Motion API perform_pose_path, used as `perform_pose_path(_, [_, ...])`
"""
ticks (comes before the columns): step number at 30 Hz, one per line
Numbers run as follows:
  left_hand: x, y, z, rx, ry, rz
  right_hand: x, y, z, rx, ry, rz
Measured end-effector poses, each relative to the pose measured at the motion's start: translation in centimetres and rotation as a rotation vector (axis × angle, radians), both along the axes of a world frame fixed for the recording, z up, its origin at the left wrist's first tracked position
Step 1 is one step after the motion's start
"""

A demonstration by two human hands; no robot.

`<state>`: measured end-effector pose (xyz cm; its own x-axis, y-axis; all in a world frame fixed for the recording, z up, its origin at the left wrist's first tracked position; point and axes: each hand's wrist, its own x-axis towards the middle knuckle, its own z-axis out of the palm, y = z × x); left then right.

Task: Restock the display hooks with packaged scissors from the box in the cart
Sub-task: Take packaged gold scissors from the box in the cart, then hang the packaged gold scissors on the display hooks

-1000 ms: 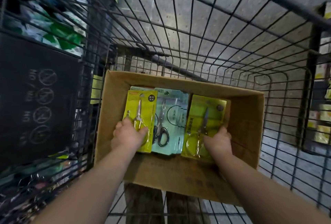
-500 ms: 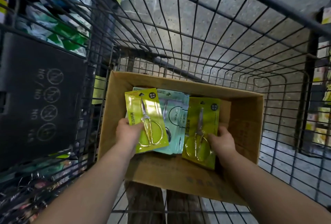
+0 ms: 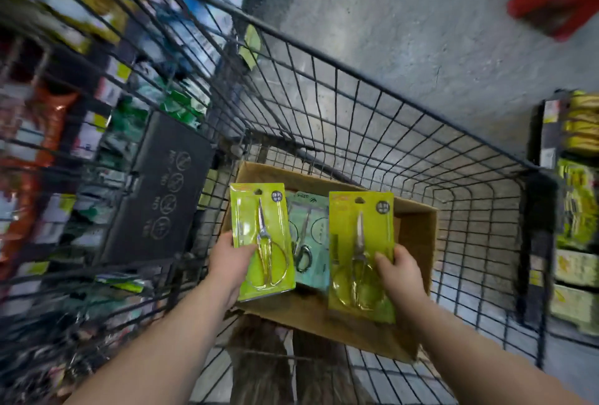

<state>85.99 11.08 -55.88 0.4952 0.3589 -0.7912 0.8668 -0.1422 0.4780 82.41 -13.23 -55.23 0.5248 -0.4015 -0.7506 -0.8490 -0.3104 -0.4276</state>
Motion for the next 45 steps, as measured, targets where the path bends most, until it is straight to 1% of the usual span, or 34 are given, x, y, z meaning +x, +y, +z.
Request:
perform_pose_path(7, [-0.1, 1.4, 8.2, 0.021, -0.149, 0.096, 4.4, 2.5, 6.9, 0.112, -0.171, 0.130])
perform_pose_path(14, [-2.3, 3.7, 13.7, 0.088, -0.220, 0.232, 6.7, 5.8, 11.7, 0.196, -0.227, 0.310])
perform_pose_path(21, [-7.3, 6.6, 18.7, 0.081, -0.342, 0.366, 6.0, 9.9, 16.0, 0.282, -0.333, 0.467])
perform_pose_path(25, [-12.0, 8.8, 21.2, 0.085, -0.416, 0.445, 3.4, 13.6, 18.8, 0.325, -0.405, 0.590])
perform_pose_path(29, [-19.5, 10.7, 24.9, 0.125, -0.521, 0.565, -1.1, 17.9, 22.1, 0.396, -0.465, 0.716])
perform_pose_path(32, [-27.4, 12.3, 26.7, 0.168, -0.581, 0.677, -6.4, 21.6, 24.4, 0.417, -0.508, 0.843])
perform_pose_path(35, [-36.5, 13.3, 28.2, 0.238, -0.613, 0.813, -13.5, 25.3, 26.0, 0.444, -0.535, 0.983])
perform_pose_path(38, [-46.3, 13.4, 29.9, 0.312, -0.655, 0.948, -21.4, 28.6, 27.0, 0.518, -0.527, 1.126])
perform_pose_path(41, [-55.6, 13.1, 31.3, 0.419, -0.655, 1.072, -29.2, 31.6, 28.1, 0.635, -0.462, 1.221])
perform_pose_path(45, [-65.7, 12.2, 32.5, 0.511, -0.645, 1.242, -38.2, 34.8, 29.0, 0.699, -0.429, 1.338])
